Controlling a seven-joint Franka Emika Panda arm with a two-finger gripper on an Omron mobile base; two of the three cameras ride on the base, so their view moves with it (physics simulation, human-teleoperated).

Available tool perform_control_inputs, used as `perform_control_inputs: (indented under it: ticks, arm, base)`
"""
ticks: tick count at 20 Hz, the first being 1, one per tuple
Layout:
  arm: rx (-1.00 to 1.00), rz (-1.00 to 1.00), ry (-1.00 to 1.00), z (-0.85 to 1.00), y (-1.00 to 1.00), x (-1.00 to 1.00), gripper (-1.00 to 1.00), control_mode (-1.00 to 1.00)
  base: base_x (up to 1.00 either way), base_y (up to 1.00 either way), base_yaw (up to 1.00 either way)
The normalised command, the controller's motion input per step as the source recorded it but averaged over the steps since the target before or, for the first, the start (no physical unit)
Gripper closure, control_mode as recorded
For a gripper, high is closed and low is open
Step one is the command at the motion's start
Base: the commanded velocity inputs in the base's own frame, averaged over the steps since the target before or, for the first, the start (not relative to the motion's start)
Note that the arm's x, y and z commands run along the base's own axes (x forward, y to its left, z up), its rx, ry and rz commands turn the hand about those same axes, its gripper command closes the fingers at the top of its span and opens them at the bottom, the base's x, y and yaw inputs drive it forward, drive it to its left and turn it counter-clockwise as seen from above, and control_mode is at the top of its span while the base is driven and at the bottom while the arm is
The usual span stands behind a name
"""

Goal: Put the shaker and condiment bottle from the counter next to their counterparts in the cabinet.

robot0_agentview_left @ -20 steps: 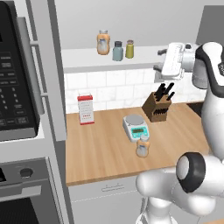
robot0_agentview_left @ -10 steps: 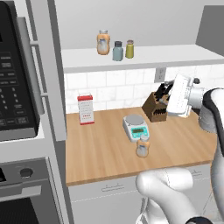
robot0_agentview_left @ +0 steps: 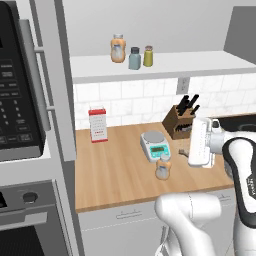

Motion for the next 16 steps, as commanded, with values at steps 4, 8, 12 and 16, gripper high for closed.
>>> perform_control_inputs:
  ticks: [4,8,12,16]
  arm:
    - [-0.13,0.09,0.09,-0.56,0.0,0.0,-1.0,-1.0]
    - [0.0,0.04,0.06,-0.47,0.0,0.0,-1.0,-1.0]
    - [0.0,0.09,0.25,-0.72,-0.01,0.0,-1.0,-1.0]
    - [0.0,0.06,0.15,-0.35,-0.02,0.03,-1.0,-1.0]
  base:
    - [0.0,0.0,0.0]
    - [0.0,0.0,0.0]
    - [0.0,0.0,0.0]
    - [0.0,0.0,0.0]
